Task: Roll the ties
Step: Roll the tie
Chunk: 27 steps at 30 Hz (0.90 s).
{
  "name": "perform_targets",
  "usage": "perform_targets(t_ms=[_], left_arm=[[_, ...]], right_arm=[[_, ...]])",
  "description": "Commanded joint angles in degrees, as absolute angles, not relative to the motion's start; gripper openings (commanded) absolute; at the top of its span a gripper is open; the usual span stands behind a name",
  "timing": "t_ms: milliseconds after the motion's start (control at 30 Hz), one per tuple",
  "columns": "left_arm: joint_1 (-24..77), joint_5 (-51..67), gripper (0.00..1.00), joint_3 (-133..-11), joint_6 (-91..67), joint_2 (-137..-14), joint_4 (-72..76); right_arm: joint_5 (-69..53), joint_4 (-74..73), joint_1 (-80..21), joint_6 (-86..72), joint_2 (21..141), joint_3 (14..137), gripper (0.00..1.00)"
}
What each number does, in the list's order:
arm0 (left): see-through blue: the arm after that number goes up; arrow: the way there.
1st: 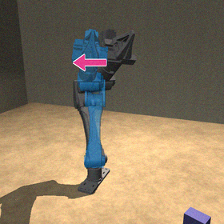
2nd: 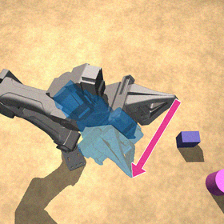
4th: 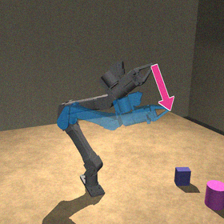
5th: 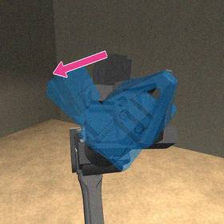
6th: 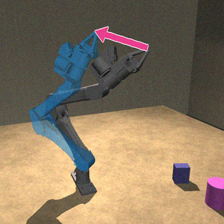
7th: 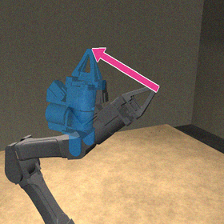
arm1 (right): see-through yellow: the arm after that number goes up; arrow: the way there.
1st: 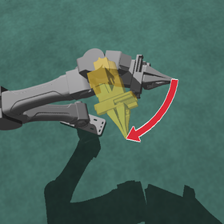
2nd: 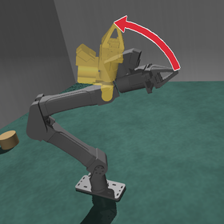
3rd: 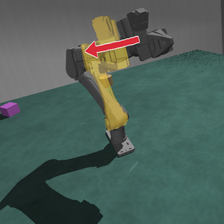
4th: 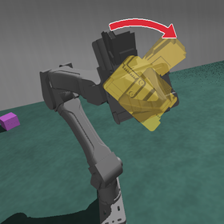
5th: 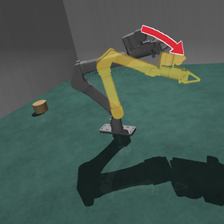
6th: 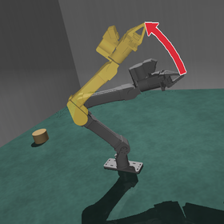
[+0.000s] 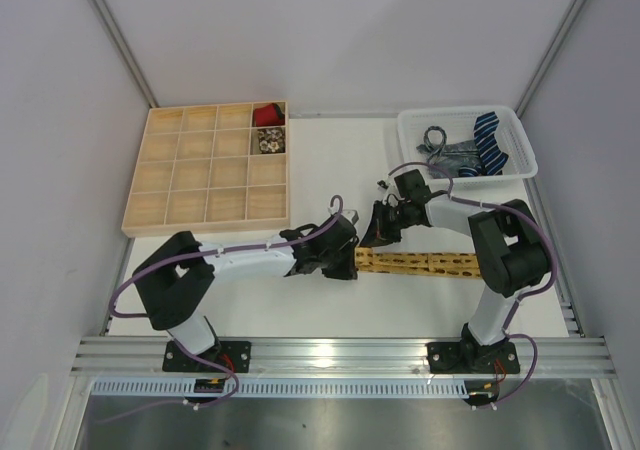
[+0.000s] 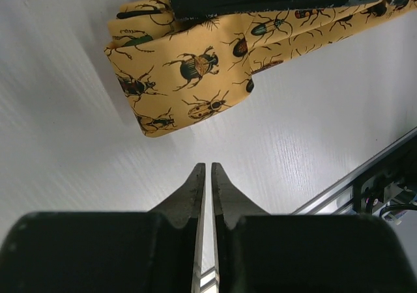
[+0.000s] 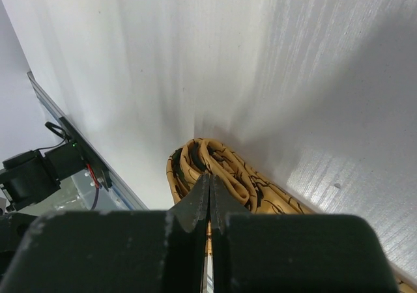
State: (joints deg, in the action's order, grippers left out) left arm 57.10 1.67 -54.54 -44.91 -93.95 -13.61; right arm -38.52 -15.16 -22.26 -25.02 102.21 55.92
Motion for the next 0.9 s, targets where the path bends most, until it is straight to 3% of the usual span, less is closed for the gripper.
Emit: perform_targets(t_ms=[0, 600, 867], left_arm=[[57.57, 0.79, 0.10, -55.99, -43.59, -92.37, -12.22], [59.85, 0.09, 0.08, -55.98, -44.30, -94.39, -12.48], [60.91, -1.50, 0.09, -56.16, -45.26, -96.06, -11.52]], right_arm=[[-41.04, -15.20, -22.24, -25.49, 102.39, 56.34, 0.00], [-36.48, -18.28, -21.80, -26.37, 101.07, 62.40, 0.03], [-32.79, -19.06, -22.94, -26.37, 108.01, 68.01, 0.03]])
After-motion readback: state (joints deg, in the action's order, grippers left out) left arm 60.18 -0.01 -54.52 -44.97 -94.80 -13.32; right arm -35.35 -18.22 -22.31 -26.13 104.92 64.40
